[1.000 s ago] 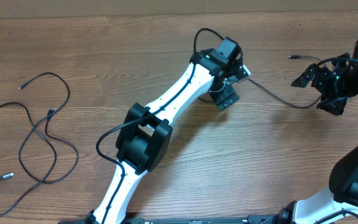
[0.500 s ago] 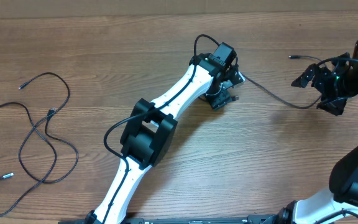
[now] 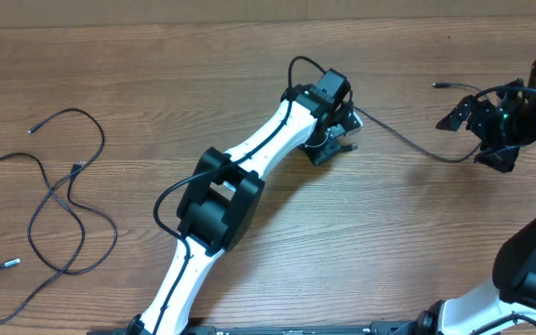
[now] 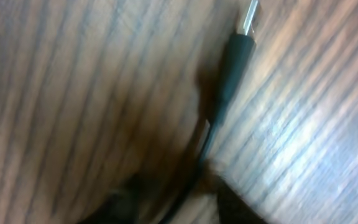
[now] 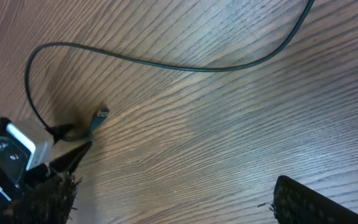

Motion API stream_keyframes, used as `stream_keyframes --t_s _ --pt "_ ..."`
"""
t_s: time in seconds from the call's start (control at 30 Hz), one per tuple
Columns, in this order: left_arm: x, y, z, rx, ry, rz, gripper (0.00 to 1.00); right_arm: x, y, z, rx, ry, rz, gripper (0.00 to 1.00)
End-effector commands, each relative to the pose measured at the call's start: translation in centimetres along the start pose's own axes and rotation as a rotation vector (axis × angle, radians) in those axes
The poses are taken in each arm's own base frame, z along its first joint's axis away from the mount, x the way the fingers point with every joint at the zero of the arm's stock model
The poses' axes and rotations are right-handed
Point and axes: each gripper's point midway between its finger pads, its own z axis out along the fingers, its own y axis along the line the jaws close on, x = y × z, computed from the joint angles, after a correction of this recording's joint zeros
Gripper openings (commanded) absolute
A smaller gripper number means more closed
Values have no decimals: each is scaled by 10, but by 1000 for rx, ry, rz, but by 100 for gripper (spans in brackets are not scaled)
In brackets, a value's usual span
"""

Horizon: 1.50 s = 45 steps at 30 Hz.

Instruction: Untangle cables

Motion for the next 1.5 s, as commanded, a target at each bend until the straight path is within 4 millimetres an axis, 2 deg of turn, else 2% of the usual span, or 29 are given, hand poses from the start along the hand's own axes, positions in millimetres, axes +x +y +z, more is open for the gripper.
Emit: stream_keyframes --t_s 0.0,0.1,0.2,0.23,0.27,0.4,0.5,0.57,0.67,0.7,0.83,0.87,0.93,1.0,1.07,1.13,1.27,1.3,1.37,1.47 --pt "47 -14 40 44 160 -51 4 -5 3 -4 -5 -17 -16 100" --pt "54 10 37 -90 193 -176 4 -5 3 -4 -6 -17 -17 100" --pt "69 46 22 -273 236 -355 4 -5 3 -4 -5 -17 -16 100" --pt "74 56 14 -315 246 -404 4 -5 3 -4 -6 -17 -16 100" --pt "83 75 -3 -371 255 -508 4 -5 3 -4 -6 -18 -16 100" --pt "101 122 -50 -446 208 -751 4 -5 3 -4 -6 -18 -16 100" --pt "126 164 -93 -526 160 -918 4 -5 3 -4 -6 -17 -16 100" --pt "153 194 -130 -622 140 -1008 4 -4 4 -4 -10 -16 -16 100" --pt "189 227 -181 -732 103 -1102 4 -5 5 -4 -16 -17 -17 100" --pt "206 239 -207 -771 72 -1151 4 -5 5 -4 -17 -19 -18 100" --pt "245 265 -281 -841 -78 -1282 4 -7 6 -4 -23 -27 -21 100" --pt "256 271 -305 -859 -141 -1320 4 -7 7 -4 -29 -26 -22 100" --pt "272 278 -343 -870 -253 -1359 4 -7 10 -4 -42 -24 -22 100" --pt "277 279 -375 -837 -372 -1353 4 -7 10 -4 -42 -24 -23 100" --pt "274 276 -396 -771 -474 -1314 4 -8 10 -4 -42 -28 -24 100" --pt "271 270 -408 -723 -527 -1280 4 -11 11 -4 -45 -41 -29 100" --pt "263 260 -404 -678 -516 -1262 4 -20 10 0 -51 -78 -8 99" --pt "260 256 -399 -658 -505 -1257 4 -23 7 3 -37 -88 26 95" --pt "251 250 -391 -630 -485 -1244 4 -26 -6 10 18 -111 121 88" --pt "235 240 -382 -597 -469 -1217 4 -31 -27 20 102 -157 274 87"
